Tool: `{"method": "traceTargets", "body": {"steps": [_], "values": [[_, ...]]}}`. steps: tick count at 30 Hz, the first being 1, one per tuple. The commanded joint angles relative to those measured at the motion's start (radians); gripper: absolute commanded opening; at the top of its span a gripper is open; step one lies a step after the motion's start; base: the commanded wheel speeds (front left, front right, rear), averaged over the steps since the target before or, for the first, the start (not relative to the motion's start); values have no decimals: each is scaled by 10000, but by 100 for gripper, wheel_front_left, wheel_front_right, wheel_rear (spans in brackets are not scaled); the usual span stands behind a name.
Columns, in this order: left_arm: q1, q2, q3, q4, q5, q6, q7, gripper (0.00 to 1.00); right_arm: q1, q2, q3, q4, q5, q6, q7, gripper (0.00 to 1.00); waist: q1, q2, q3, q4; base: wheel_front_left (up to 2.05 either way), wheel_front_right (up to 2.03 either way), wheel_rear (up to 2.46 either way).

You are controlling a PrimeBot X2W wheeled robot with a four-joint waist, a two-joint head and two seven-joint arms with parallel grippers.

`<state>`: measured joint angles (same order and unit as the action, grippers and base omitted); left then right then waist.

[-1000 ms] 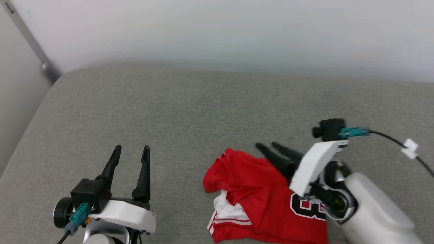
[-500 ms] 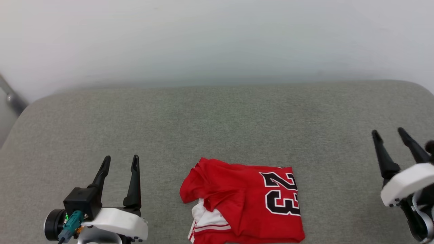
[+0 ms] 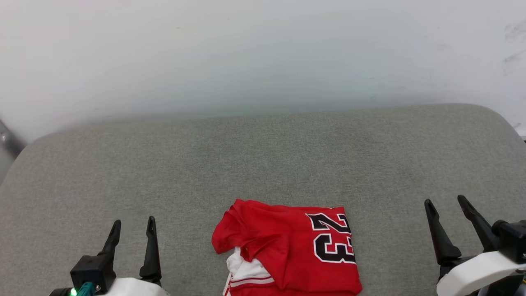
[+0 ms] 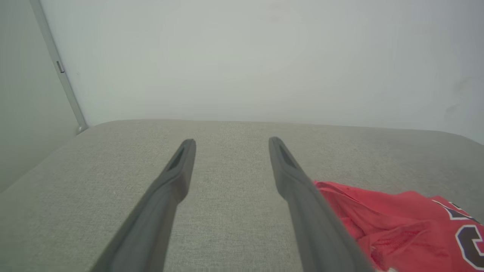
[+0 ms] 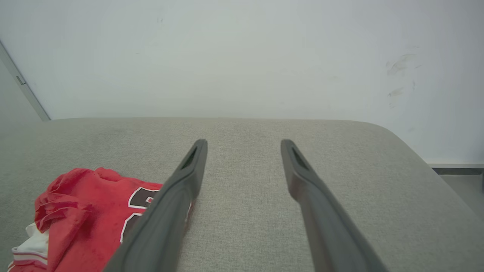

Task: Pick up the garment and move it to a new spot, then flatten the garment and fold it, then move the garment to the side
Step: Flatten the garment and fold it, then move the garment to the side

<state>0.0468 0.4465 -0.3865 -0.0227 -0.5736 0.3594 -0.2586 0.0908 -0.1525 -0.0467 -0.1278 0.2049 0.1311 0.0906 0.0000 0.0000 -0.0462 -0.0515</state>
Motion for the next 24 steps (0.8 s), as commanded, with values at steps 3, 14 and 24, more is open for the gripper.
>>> {"method": "traceTargets", "body": {"steps": [3, 14, 24], "values": [[280, -40, 94, -98, 34, 82, -51, 100, 156, 98, 78, -225, 22, -8, 97, 100, 0, 0, -79, 24, 0, 0, 0], [349, -38, 192, -206, 46, 96, -59, 100, 102, 189, -74, -479, 217, -6, 261, 100, 0, 0, -102, 109, 0, 0, 0], [94, -387, 389, -318, 117, 91, -77, 100, -577, -1044, -1687, 892, 2200, -6, 2924, 100, 0, 0, 98, 524, 0, 0, 0]]}}
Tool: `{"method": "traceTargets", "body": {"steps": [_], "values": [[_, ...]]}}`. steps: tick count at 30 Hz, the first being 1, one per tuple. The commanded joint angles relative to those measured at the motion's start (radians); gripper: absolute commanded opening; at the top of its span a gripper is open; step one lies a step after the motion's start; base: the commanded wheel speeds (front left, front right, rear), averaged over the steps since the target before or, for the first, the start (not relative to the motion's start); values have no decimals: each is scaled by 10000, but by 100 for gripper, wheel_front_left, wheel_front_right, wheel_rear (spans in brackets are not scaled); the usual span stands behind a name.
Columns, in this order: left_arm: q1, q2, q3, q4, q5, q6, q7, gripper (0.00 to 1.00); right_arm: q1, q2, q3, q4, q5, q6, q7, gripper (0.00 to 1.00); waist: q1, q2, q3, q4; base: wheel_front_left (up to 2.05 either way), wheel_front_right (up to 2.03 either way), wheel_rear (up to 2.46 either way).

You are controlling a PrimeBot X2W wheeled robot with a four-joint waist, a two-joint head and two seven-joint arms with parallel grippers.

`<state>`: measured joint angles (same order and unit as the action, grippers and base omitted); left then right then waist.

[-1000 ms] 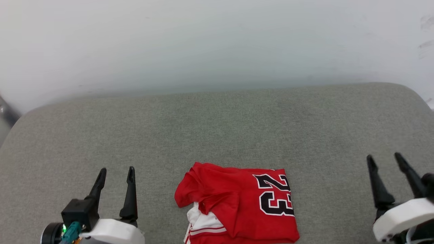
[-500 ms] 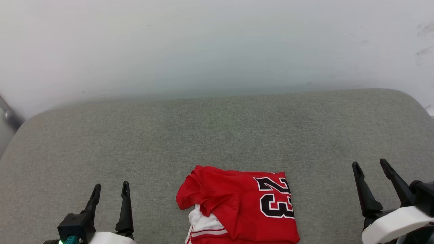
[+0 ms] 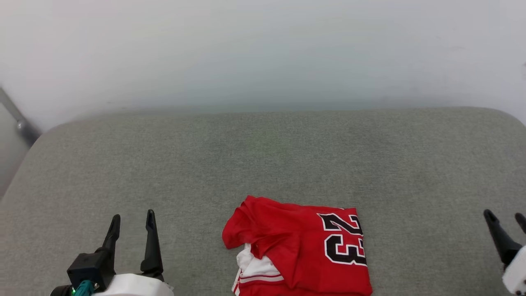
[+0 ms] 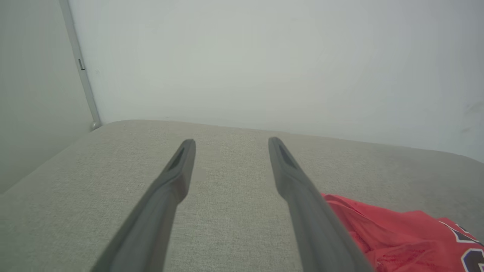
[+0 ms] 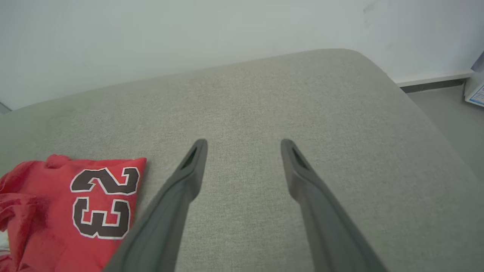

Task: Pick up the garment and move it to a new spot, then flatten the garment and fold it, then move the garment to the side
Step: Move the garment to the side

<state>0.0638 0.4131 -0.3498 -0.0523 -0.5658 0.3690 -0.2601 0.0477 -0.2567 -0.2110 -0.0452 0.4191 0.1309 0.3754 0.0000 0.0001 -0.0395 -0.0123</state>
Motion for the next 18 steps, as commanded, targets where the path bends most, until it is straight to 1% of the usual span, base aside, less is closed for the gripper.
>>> {"method": "traceTargets", "body": {"steps": [1, 4, 7, 9, 10, 15, 16, 18], "values": [[-57, -118, 67, -27, 62, -28, -62, 100, -218, -181, -335, 270, 114, -4, 390, 100, 0, -1, 49, 222, 0, 0, 0], [-73, -325, 211, -24, 167, -149, -65, 100, -411, -457, -1043, 976, 524, -4, 1635, 100, 0, -1, 114, 528, 0, 0, 0], [-122, -458, 305, 21, 270, -346, -59, 100, -606, -421, -1758, 1634, 948, -4, 3024, 100, 0, -1, 200, 840, 0, 0, 0], [-189, -560, 376, 53, 342, -438, -58, 100, -711, -305, -2257, 2143, 956, -4, 3965, 100, 0, -1, 260, 1019, 0, 0, 0], [-229, -613, 405, 74, 372, -494, -57, 100, -779, -156, -2436, 2387, 961, -4, 4415, 100, 0, -1, 292, 1112, 0, 0, 0], [-434, -827, 398, 269, 453, -745, -56, 100, -1344, 1194, -3331, 3411, 1919, -4, 6513, 100, 0, -1, 555, 1529, 0, 0, 0], [-550, -862, 380, 297, 473, -797, -58, 100, -1496, 1487, -3488, 3550, 2195, -4, 6860, 100, 0, -1, 622, 1593, 0, 0, 0], [-693, -923, 372, 353, 527, -884, -58, 100, -1859, 1827, -3736, 3891, 2813, -4, 7372, 100, 0, -1, 754, 1699, 0, 0, 0]]}}
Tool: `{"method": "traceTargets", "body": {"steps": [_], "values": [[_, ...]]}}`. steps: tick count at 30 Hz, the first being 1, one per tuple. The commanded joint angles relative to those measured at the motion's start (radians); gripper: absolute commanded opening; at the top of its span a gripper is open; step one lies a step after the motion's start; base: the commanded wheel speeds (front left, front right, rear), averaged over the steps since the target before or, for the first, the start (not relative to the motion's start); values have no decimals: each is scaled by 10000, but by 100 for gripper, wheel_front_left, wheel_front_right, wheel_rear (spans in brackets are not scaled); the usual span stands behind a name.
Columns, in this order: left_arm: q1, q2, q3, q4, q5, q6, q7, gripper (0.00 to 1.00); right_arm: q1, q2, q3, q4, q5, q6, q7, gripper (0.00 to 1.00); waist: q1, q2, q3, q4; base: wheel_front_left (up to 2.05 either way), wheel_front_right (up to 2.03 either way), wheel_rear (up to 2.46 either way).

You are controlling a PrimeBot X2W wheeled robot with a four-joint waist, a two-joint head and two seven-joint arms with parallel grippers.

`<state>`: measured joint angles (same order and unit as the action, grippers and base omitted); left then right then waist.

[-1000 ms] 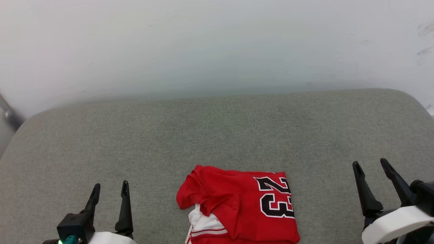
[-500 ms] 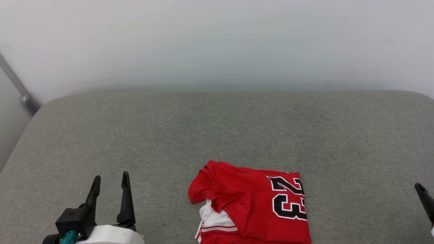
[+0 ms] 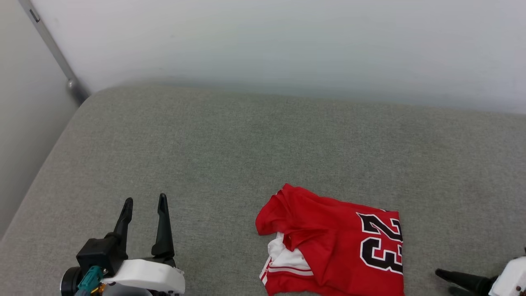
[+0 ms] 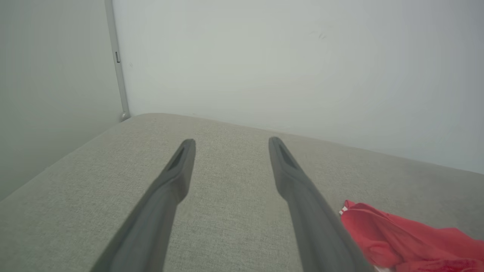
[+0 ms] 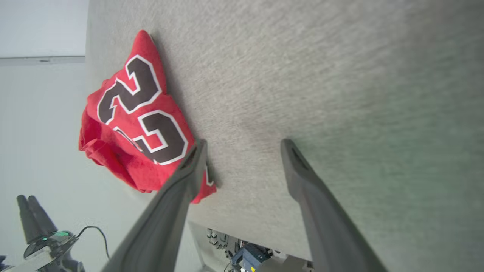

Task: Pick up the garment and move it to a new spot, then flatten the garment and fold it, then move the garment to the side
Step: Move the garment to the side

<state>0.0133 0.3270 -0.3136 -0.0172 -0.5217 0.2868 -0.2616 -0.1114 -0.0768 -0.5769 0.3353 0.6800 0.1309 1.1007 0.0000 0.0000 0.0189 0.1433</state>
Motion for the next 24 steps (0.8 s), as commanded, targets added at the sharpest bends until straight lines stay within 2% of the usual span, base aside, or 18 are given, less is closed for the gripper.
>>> {"method": "traceTargets", "body": {"steps": [1, 4, 8, 12, 13, 15, 20, 24], "values": [[-241, -94, 5, 43, 100, -97, -43, 100, -394, 120, -151, 289, 518, -4, 338, 100, 0, 0, 247, 190, 0, 0, 0], [-471, -170, 21, 109, 154, -197, -43, 100, -910, 270, -303, 1006, 1657, -4, 740, 100, 0, 0, 483, 283, 0, 0, 0], [-675, -241, 58, 212, 236, -293, -43, 100, -1632, 271, 291, 2440, 3420, -4, 603, 100, 0, 0, 710, 319, 0, 0, 0], [-866, -260, 51, 323, 331, -429, -44, 100, -1937, 295, 1233, 3273, 4232, -4, 153, 100, 0, 0, 812, 335, 0, 0, 0], [-872, -261, 44, 353, 340, -461, -44, 100, -1964, 297, 1467, 3389, 4350, -4, 7, 51, 0, 0, 812, 330, 0, 0, 0], [-894, -260, 46, 403, 358, -487, -44, 100, -1959, 318, 1897, 3379, 4447, -4, -278, 0, 0, 0, 791, 307, 0, 0, 0], [-766, -232, 121, 486, 396, -562, -44, 100, -1828, 254, 2650, 2725, 4180, -4, -913, 0, 0, 0, 587, 106, 0, 0, 0], [-728, -195, 144, 503, 444, -649, -42, 100, -1658, -286, 3790, 1553, 3143, -4, -1513, 0, 0, 0, 428, -181, 0, 0, 0]]}}
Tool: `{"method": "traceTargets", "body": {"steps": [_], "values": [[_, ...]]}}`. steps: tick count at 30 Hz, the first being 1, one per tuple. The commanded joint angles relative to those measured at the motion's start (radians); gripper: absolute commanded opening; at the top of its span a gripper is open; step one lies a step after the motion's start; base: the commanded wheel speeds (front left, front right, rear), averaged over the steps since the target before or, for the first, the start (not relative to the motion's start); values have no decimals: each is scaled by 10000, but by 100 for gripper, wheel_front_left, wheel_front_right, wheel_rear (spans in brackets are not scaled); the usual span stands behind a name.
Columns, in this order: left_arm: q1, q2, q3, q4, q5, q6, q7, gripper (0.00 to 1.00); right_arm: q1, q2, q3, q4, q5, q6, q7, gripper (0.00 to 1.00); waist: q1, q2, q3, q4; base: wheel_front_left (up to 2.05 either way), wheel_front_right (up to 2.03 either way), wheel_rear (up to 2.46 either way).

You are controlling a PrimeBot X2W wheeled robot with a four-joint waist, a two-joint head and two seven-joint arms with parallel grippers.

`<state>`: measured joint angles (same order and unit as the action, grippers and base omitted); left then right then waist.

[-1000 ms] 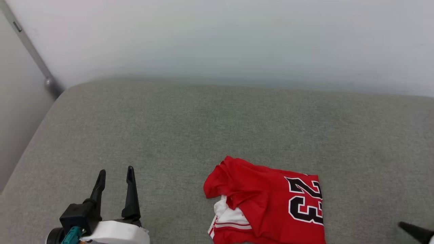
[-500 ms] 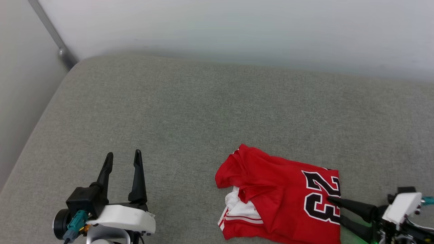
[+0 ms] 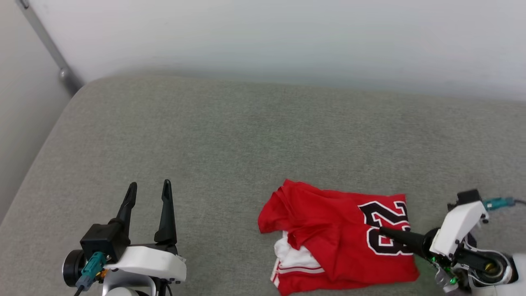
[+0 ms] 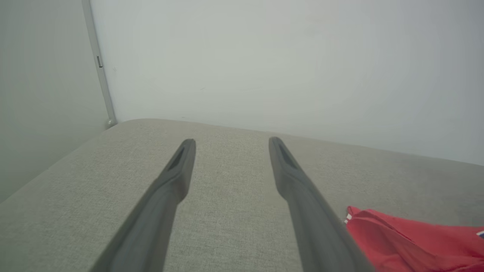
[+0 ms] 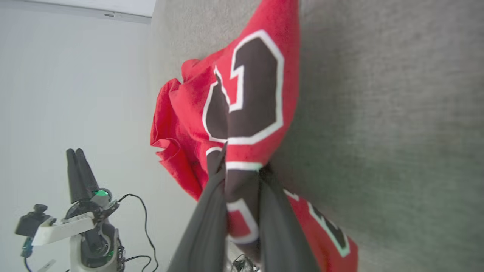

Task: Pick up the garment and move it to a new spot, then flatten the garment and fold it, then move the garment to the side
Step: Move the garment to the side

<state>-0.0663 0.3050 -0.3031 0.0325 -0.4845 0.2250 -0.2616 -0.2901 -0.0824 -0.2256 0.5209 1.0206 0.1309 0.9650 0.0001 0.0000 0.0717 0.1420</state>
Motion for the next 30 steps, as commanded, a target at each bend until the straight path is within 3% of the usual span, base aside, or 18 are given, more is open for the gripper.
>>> {"method": "traceTargets", "body": {"steps": [1, 8, 14, 23, 30], "values": [[78, 31, 43, 3, 69, -58, -42, 100, 160, -394, 670, -655, -588, -4, -303, 0, -1, 0, -136, -273, 0, 0, 0], [163, 11, 96, -87, 170, -109, -43, 100, -192, -2281, 3611, -2784, -3037, -4, -1377, 0, -1, 0, -327, -1428, 0, 0, 0], [58, -44, 165, -215, 269, -151, -33, 100, -795, -3271, 4794, -3493, -4313, -4, -1777, 0, -1, 0, -132, -2624, 0, 0, 0], [-999, 257, 71, -590, 680, -323, 79, 100, -2126, -3893, 4930, -3183, -4953, -6, -2313, 0, -1, 0, 1407, -4603, 0, 0, 0], [-2586, 659, -323, -1323, 1404, -559, 738, 100, -3256, -4301, 4216, -1638, -5118, -6, -3355, 0, -1, 0, 3306, -5116, 0, 0, 0]]}}
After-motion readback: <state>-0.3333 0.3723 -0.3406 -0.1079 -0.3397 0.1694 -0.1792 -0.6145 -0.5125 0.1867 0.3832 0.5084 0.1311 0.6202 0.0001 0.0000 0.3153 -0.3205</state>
